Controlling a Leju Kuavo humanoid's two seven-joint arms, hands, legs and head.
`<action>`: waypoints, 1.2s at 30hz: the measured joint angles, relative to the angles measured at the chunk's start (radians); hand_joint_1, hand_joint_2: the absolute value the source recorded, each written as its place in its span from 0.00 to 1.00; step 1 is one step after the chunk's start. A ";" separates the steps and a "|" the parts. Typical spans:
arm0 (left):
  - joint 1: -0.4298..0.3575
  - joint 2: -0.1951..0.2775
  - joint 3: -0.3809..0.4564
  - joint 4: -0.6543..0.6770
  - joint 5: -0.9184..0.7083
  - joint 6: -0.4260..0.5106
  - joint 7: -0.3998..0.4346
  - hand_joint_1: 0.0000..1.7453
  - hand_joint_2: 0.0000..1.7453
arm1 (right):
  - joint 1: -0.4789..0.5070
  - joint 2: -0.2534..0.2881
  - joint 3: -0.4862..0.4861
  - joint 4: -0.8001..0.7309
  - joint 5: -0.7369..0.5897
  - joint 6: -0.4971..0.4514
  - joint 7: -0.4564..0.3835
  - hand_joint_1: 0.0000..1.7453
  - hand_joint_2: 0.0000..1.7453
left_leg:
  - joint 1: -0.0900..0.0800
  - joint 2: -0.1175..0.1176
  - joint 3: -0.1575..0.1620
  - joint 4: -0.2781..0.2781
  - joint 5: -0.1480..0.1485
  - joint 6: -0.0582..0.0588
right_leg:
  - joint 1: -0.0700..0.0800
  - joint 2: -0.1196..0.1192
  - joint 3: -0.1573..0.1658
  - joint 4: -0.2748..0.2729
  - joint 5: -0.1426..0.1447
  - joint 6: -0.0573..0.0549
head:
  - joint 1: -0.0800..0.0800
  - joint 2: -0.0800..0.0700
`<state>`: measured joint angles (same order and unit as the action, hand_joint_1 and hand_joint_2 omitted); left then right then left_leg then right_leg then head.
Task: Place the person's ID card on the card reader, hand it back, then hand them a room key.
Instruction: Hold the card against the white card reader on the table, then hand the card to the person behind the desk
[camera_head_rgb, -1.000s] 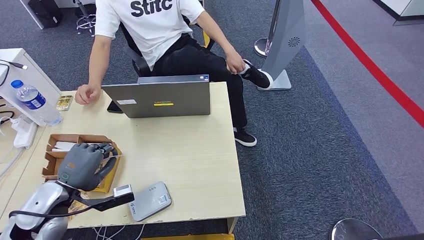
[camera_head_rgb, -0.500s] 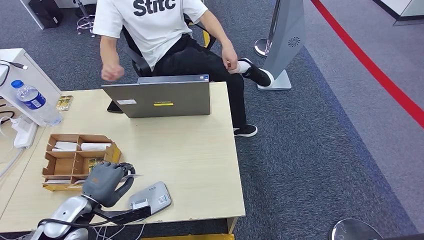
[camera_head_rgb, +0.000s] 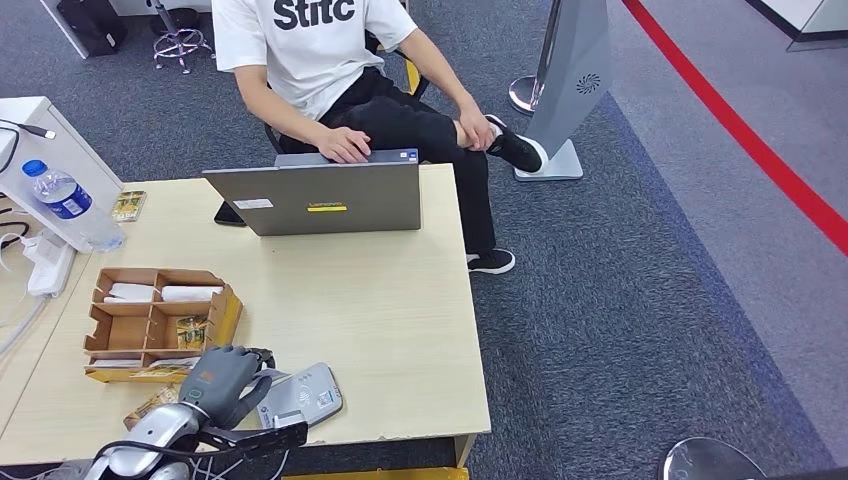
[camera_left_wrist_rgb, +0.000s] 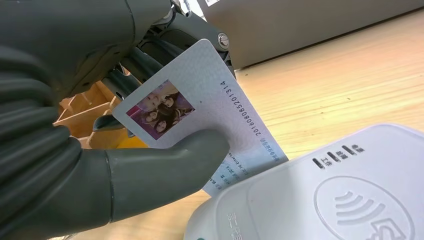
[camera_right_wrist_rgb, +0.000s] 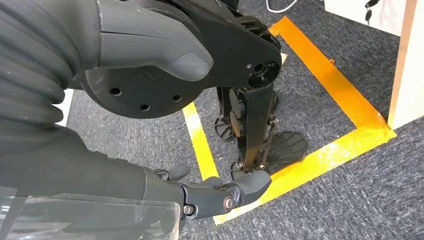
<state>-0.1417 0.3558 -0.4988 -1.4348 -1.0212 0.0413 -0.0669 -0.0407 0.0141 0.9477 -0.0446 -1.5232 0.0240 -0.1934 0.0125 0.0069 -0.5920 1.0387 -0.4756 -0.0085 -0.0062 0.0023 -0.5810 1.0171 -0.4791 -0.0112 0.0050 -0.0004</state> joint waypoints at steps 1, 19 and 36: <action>0.000 -0.001 0.000 0.002 -0.001 0.000 0.000 1.00 1.00 | 0.000 0.000 0.002 0.000 -0.001 0.000 -0.001 0.00 1.00 | 0.000 0.000 0.000 0.000 0.000 0.000 | 0.000 0.000 0.000 0.000 0.000 0.000 | 0.000 0.000; -0.004 -0.003 -0.002 0.004 -0.001 0.032 0.011 1.00 1.00 | -0.001 0.000 0.010 0.000 -0.007 0.004 -0.011 0.00 1.00 | 0.000 0.000 0.000 0.000 0.000 0.000 | 0.000 0.000 0.000 0.000 0.000 0.000 | 0.000 0.000; -0.176 0.042 0.115 -0.115 0.092 0.046 0.063 1.00 1.00 | 0.001 0.009 0.032 0.026 -0.023 0.011 -0.002 0.00 1.00 | 0.000 -0.001 0.000 0.000 0.002 -0.001 | 0.000 -0.001 0.000 0.001 0.001 -0.001 | 0.000 0.000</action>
<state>-0.3180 0.3977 -0.3836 -1.5497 -0.9293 0.0874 -0.0038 -0.0398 0.0229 0.9795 -0.0185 -1.5465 0.0348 -0.1953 0.0129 0.0063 -0.5916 1.0388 -0.4739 -0.0096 -0.0059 0.0013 -0.5811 1.0185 -0.4781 -0.0125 0.0051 -0.0002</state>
